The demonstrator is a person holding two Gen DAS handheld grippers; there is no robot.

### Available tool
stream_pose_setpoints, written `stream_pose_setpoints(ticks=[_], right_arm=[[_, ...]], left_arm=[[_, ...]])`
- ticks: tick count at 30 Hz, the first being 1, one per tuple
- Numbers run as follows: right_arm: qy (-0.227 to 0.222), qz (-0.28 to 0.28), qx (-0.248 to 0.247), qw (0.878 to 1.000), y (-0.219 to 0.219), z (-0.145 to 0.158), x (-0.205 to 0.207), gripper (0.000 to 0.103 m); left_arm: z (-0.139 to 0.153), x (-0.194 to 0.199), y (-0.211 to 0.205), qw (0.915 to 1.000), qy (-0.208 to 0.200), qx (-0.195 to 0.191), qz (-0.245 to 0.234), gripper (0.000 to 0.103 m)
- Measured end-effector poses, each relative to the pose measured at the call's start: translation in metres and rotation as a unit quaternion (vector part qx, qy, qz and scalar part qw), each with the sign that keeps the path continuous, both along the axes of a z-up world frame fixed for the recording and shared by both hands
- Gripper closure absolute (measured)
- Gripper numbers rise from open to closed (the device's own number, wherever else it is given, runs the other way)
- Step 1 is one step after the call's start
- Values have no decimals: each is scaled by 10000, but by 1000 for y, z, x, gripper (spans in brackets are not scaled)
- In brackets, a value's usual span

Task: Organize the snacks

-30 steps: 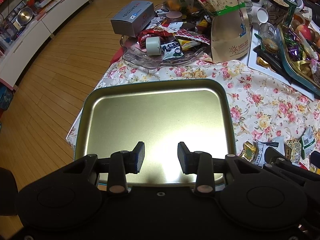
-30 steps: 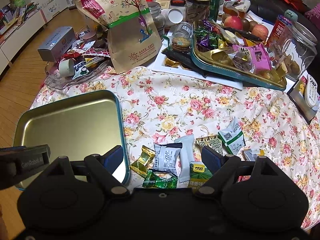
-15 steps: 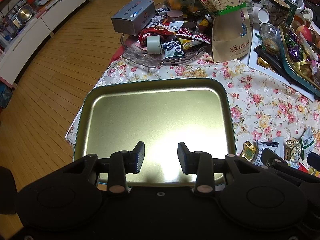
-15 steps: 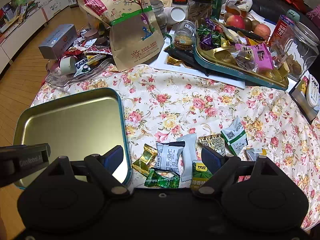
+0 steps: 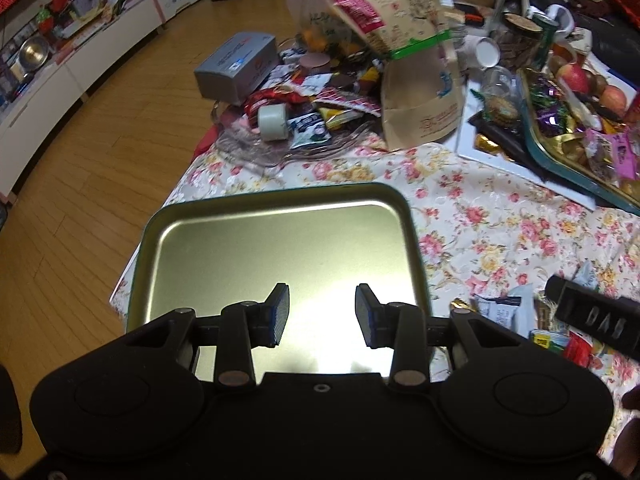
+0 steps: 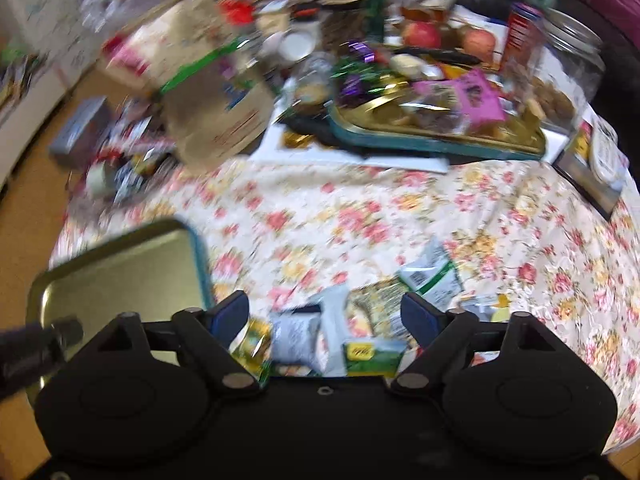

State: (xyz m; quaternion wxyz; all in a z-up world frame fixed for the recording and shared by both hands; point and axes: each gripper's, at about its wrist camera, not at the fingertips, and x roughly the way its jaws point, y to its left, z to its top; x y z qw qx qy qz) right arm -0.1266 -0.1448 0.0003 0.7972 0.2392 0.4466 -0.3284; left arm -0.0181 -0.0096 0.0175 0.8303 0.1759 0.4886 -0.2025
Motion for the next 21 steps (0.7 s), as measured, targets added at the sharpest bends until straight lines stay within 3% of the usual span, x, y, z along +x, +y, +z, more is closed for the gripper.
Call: stream_pose_setpoints(ticks=[6,10,13,18,21], right_arm=[[-526,-607,-335,9962,-32,16,-30,16],[-1234,-614,38,9904,-54,17,-56,12],[-980,-773,172,9920,-68,9,-65,12],[132,-633,81,9979,-77,-20,-73,13],[528,-616,241,9964,-80,-40,-84,18]], left_arm=[[-1,-7,-15,9994,202,-190,-190,57],[-6,-14,-30,9982,435,-146,-381,57],[-8,-24,-44,9966,515,-123,-631,57],[-14,-41,-68,9937,633,-40,-919,57],[-20,-46,-80,9908,935,-54,-972,57]])
